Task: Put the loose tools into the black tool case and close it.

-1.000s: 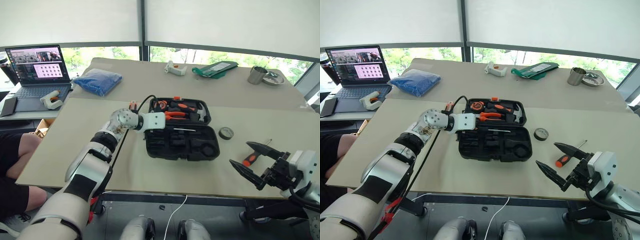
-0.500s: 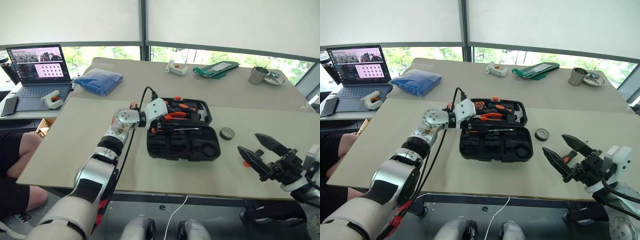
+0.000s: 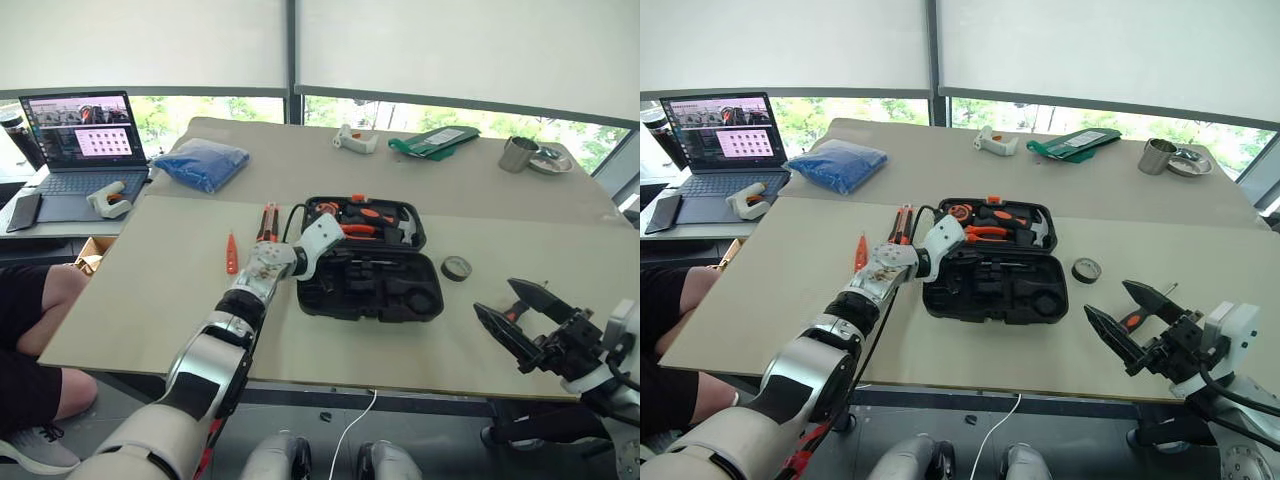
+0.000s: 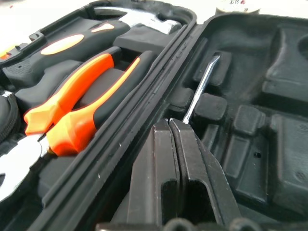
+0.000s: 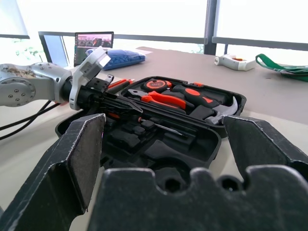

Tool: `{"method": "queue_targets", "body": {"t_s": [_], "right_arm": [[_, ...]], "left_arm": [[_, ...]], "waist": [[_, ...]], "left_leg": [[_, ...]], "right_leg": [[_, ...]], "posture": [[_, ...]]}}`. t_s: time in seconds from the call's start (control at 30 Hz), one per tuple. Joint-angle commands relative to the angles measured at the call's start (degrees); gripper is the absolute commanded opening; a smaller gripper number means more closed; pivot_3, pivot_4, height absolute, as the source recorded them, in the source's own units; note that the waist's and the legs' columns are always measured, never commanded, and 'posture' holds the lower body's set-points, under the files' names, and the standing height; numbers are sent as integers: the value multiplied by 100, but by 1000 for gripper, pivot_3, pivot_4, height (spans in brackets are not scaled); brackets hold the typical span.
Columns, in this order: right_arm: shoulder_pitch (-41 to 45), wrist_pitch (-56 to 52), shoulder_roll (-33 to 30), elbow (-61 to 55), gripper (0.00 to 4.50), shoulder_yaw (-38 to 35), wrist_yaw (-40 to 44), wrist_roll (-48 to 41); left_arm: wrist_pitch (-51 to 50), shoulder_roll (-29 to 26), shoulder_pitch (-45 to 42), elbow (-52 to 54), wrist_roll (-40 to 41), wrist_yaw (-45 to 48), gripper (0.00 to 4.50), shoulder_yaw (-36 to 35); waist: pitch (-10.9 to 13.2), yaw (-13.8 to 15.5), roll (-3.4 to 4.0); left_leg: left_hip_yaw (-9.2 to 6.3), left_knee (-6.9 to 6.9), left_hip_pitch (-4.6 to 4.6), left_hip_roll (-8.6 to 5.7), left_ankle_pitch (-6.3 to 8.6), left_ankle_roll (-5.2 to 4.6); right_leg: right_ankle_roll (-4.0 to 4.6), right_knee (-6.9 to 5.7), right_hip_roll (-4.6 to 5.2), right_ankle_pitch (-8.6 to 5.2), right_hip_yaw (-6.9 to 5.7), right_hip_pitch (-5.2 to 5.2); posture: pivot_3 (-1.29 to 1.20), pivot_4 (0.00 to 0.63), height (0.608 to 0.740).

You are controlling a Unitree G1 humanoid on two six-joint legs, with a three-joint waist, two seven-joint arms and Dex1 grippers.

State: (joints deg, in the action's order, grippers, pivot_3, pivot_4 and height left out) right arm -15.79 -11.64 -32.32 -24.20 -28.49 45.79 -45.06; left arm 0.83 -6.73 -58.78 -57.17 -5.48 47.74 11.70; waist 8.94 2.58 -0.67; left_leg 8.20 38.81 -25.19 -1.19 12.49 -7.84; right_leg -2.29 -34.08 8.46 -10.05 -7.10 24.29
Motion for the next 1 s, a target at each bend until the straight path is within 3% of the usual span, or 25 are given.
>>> {"method": "queue_targets", "body": {"t_s": [0.03,0.13,0.2,0.23,0.33,0.4,0.43,0.6,0.8,0.93,1.0], "right_arm": [[-13,101,106,-204,4500,-17,-106,61],[-70,75,186,-263,4500,9,-187,81],[-147,110,263,-317,4500,-65,-307,136],[-211,153,284,-352,4500,-130,-384,221],[-445,59,317,-449,4500,-366,-1072,792],[-652,-47,309,-479,4500,-500,-1486,1219],[-788,-119,315,-506,4500,-579,-1614,1325],[-1856,-255,735,-557,4500,-1397,-1649,808],[-3104,-75,1473,-709,4500,-1584,-1317,722],[-3074,-312,1583,-752,4500,-1517,-1616,637],[-2893,-612,1424,-916,4500,-1425,-1855,579]], "left_arm": [[-577,229,79,-259,-126,16,78,158],[-369,293,121,-127,25,-30,78,5],[355,287,195,129,373,-98,78,-367],[744,233,266,347,633,104,590,-572],[1304,-13,529,878,1161,994,1327,-830],[1465,-206,721,1206,1475,1479,2258,-959],[1603,-308,805,1333,1577,1600,2491,-1022],[1296,-1056,1666,2557,2267,2548,4460,-1233],[1561,-1956,2935,3661,2959,3683,4460,-1478],[1402,-2497,3426,3541,3021,3914,4460,-1626],[1347,-2624,3469,3393,3040,3936,4460,-1696]], "waist": [[-15,14,22],[-30,32,47],[-33,27,51],[-33,17,52],[-31,-13,53],[-32,-31,54],[-32,-36,55],[-40,-37,68],[-43,-49,77],[-55,-79,96],[-61,-92,88]], "left_leg": [[0,0,0,0,1,-2],[0,0,1,-4,15,-25],[0,0,1,-5,18,-30],[1,-1,1,-5,12,-20],[4,-6,-4,-4,-1,3],[9,-10,-10,-2,-5,10],[10,-12,-10,-2,-6,13],[13,-35,-2,-1,-14,28],[12,-64,7,3,-23,44],[15,-109,17,1,-13,29],[28,-146,15,-6,-17,34]], "right_leg": [[-3,0,0,0,1,0],[-7,1,3,0,3,-1],[-8,1,5,0,4,0],[-7,1,5,0,6,2],[12,0,6,5,7,14],[43,-2,4,17,7,28],[46,-3,4,16,7,30],[37,-1,-3,-3,8,30],[60,-1,-10,-47,16,32],[63,-3,-29,-50,52,38],[65,-42,-119,-51,129,45]], "posture": [[0,150,740],[0,150,740],[0,150,740],[0,150,740],[0,150,740],[0,150,740],[0,150,740],[0,150,740],[0,150,740],[0,150,740],[0,150,740]]}}
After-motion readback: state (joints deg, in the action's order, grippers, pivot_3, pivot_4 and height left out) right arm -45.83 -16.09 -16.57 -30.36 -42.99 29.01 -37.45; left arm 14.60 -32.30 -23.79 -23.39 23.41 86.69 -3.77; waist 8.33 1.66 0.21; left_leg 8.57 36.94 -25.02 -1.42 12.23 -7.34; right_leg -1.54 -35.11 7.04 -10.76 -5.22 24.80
